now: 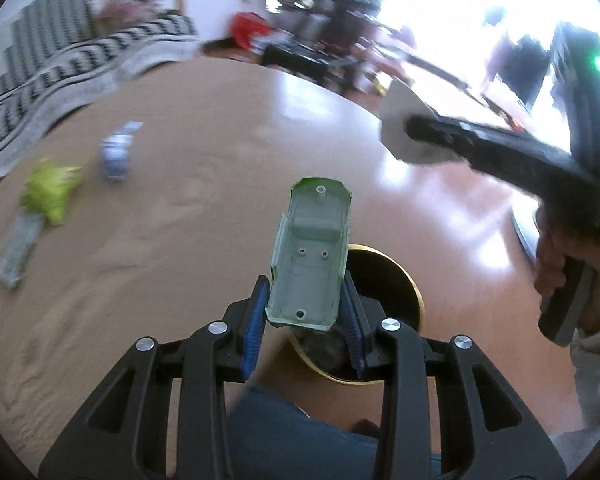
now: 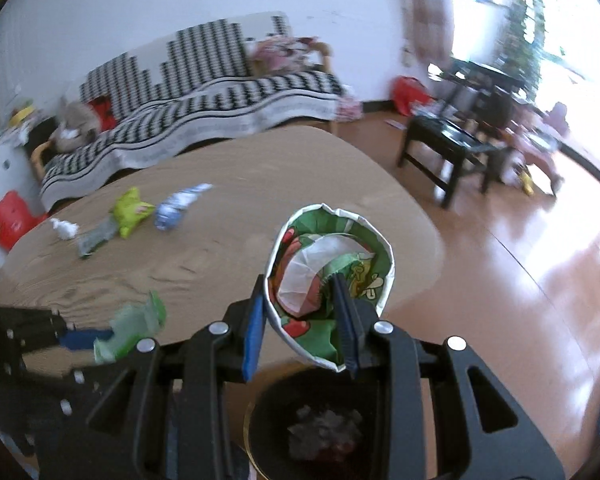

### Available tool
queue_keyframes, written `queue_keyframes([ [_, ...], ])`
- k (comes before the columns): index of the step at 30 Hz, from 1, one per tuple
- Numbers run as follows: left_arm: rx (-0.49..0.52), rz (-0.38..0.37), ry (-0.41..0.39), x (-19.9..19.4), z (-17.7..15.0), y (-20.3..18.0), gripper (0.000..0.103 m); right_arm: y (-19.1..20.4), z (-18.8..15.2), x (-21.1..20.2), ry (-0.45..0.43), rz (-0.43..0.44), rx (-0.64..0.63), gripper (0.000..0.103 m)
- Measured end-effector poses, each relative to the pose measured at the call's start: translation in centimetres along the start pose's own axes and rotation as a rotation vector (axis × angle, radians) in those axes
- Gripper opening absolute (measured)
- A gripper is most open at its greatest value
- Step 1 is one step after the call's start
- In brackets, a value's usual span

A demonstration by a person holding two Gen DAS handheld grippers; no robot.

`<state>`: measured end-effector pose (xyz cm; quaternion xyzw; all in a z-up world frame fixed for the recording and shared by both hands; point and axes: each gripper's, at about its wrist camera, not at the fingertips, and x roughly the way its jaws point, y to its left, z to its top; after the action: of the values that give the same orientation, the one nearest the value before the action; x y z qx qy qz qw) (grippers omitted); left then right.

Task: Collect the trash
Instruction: 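Carry the green tray and paper bowl over the bin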

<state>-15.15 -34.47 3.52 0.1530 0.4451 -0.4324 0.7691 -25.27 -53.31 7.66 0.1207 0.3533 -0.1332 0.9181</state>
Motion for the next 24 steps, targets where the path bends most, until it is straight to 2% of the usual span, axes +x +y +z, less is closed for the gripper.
queue_keyframes([
  [4, 0.048, -0.053, 0.086, 3.1, -0.9, -3.7, 0.034, -3.9, -3.4, -0.4, 0.048, 0.019, 0.125, 0.033],
  [8, 0.042, -0.082, 0.191, 7.0, -2.1, -5.3, 0.034, -6.1, -8.2, 1.8, 0.148, 0.043, 0.217, 0.033],
  [13, 0.055, -0.064, 0.308, 12.2, -4.1, -6.6, 0.034, -7.8, -13.3, 6.0, 0.276, 0.067, 0.333, 0.033],
  [16, 0.093, -0.016, 0.36, 15.5, -4.7, -7.0, 0.034, -8.7, -16.3, 8.7, 0.362, 0.06, 0.384, 0.033],
  [20, 0.088, -0.01, 0.416, 17.4, -5.4, -7.2, 0.034, -8.9, -17.5, 9.8, 0.393, 0.069, 0.407, 0.033],
  [24, 0.089, -0.011, 0.428, 18.1, -4.9, -6.8, 0.034, -9.2, -17.7, 10.2, 0.402, 0.072, 0.413, 0.033],
])
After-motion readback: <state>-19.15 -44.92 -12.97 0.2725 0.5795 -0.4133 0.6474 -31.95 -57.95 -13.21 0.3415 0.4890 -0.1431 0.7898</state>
